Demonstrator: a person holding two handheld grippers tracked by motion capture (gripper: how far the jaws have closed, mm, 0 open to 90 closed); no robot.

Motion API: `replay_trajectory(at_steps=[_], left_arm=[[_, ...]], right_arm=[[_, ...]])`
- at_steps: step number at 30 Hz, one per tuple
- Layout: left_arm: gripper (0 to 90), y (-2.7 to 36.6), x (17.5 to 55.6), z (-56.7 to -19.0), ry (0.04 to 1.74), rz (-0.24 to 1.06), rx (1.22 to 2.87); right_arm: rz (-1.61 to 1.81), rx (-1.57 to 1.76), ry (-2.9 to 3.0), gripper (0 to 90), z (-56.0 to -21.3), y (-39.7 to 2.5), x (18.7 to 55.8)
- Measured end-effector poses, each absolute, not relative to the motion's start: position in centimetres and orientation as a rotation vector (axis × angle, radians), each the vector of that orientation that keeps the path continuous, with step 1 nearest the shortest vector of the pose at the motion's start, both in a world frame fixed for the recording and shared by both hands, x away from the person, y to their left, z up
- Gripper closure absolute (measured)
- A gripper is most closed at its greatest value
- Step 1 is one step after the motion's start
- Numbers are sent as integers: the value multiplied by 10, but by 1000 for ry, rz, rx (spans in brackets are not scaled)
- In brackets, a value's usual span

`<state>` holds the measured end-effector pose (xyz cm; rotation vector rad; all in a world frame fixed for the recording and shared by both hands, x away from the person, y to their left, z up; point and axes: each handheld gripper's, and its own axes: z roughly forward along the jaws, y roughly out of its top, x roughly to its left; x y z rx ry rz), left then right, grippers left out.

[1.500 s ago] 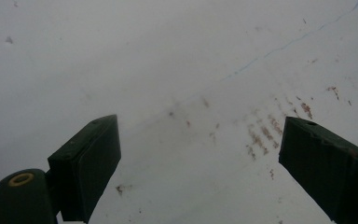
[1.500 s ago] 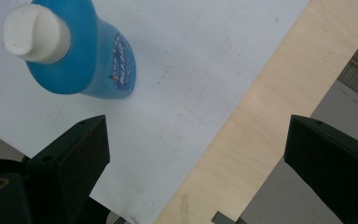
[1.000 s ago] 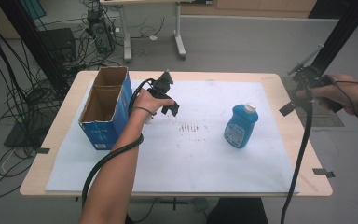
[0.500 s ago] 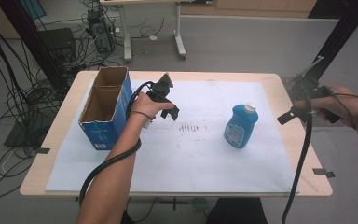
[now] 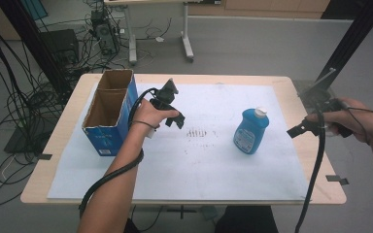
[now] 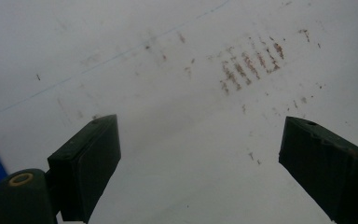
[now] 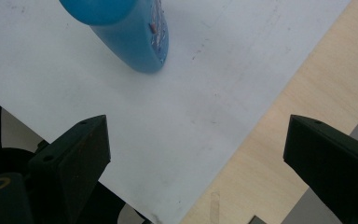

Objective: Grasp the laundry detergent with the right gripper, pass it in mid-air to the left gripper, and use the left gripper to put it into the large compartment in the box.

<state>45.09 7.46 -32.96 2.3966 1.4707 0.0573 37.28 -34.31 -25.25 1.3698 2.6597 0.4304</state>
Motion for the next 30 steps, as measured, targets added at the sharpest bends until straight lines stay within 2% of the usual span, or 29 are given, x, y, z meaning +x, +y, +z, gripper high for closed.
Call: replay_trajectory(at_steps=[30], left_arm=[[118, 78, 425, -342, 1464, 37, 2385]], right_arm=[[441, 1367, 2663, 73, -291, -333, 354]])
